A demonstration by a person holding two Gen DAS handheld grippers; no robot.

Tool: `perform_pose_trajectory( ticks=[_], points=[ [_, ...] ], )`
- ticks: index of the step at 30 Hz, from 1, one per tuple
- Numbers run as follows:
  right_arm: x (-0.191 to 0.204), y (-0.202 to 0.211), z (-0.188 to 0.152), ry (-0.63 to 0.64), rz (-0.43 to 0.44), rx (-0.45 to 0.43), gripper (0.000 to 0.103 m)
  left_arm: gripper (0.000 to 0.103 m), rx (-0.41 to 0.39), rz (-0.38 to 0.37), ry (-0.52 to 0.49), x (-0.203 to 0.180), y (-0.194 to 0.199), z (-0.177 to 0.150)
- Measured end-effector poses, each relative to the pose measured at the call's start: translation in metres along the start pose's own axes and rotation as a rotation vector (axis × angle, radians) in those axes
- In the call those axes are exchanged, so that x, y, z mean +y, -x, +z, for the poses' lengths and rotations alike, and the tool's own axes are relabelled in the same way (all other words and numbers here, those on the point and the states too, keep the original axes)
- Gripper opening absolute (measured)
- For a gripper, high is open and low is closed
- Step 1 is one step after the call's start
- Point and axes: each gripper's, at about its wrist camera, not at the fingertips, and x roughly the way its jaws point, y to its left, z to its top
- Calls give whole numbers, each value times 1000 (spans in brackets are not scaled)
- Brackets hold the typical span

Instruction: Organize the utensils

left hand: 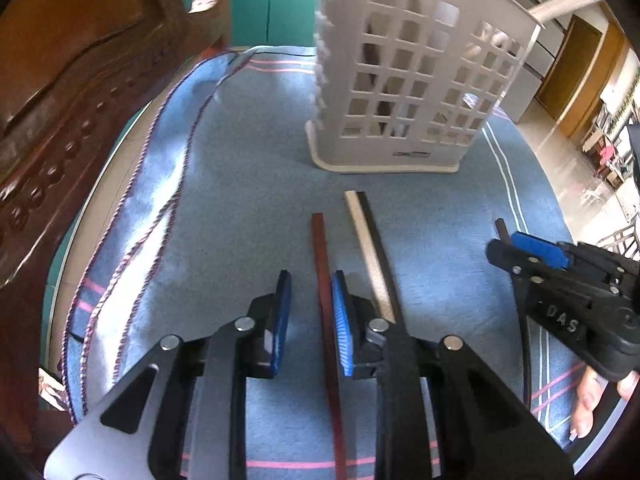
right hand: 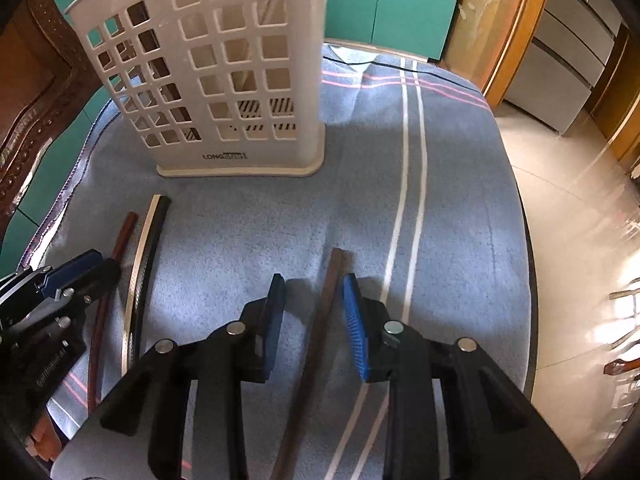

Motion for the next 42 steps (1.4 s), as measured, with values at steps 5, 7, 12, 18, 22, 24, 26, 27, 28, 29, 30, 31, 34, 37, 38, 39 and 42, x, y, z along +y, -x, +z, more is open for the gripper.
perform_pose_trajectory(
  ticks=[5,7,12,18,22,24,26,27,28,29,30,31,34,37,38,39,42],
  points=[
    [-11,-1,1,-18,6,4,31,23,8,-18,29,8,1,3],
    [-9,-4,3,-6,-13,5,31,25,9,-13,29,6,-1,5],
    [1,-7,10,10,-52,11,31,27,23,26,8,-3,-6,12],
    [2,-6,9,5,-48,19,30,27,31,71,-5,-12,-2,10],
    [6,-5,11,8,-58,30,30,27,43,76,-1,-12,1,8],
    [7,-5,12,4,-50,32,26,27,45,81,-5,-14,-1,11],
    [8,-6,13,1,-35,31,17,26,46,83,-7,-16,-1,13],
    [10,-5,13,4,-34,30,14,23,46,87,-9,-17,-2,14],
    [12,-5,13,8,-29,29,10,20,46,89,-10,-17,-1,14],
    [14,-6,13,9,-32,27,10,13,44,85,-6,-17,0,13],
    [16,-6,13,12,-37,24,10,9,44,77,1,-15,0,13],
    [17,-5,12,13,-38,22,10,9,41,77,4,-15,1,13],
    [17,-4,11,5,-20,18,8,8,35,62,21,-11,3,11],
    [10,4,7,-40,60,8,7,7,-4,55,23,-12,17,12],
    [9,9,7,-41,60,-7,7,7,-28,54,20,-13,27,14],
    [8,16,6,-41,65,-27,7,7,-46,53,18,-14,35,15],
    [5,38,7,-52,97,-71,7,7,-112,54,10,-17,63,20]
  ],
)
